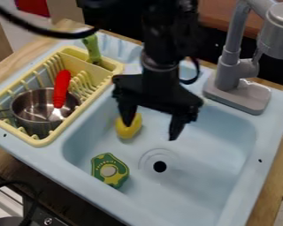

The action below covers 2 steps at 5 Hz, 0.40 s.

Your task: Take the green object and move it into the pan

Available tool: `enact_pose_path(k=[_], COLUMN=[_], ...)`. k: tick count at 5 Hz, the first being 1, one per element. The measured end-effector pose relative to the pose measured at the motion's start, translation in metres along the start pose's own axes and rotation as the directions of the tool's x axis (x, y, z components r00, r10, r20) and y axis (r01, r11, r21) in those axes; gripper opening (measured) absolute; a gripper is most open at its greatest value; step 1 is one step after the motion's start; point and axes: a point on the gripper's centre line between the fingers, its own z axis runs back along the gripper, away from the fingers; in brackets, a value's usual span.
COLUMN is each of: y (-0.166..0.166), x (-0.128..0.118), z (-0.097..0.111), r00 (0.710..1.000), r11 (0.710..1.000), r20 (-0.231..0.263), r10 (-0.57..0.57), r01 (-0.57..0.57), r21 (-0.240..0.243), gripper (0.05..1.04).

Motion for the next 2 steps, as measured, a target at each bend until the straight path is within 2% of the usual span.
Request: enact_pose_path(k=[1,2], y=[0.013,0.022], x=[-0.013,-0.025], z=[-0.010,-0.019], r00=[0.999,0.998], r11=[0.999,0.997], r20=[-0.006,-0.007], r10=[-0.035,-0.055], r01=[0.035,0.056], r21=[0.014,0.049], gripper=[0.999,0.999])
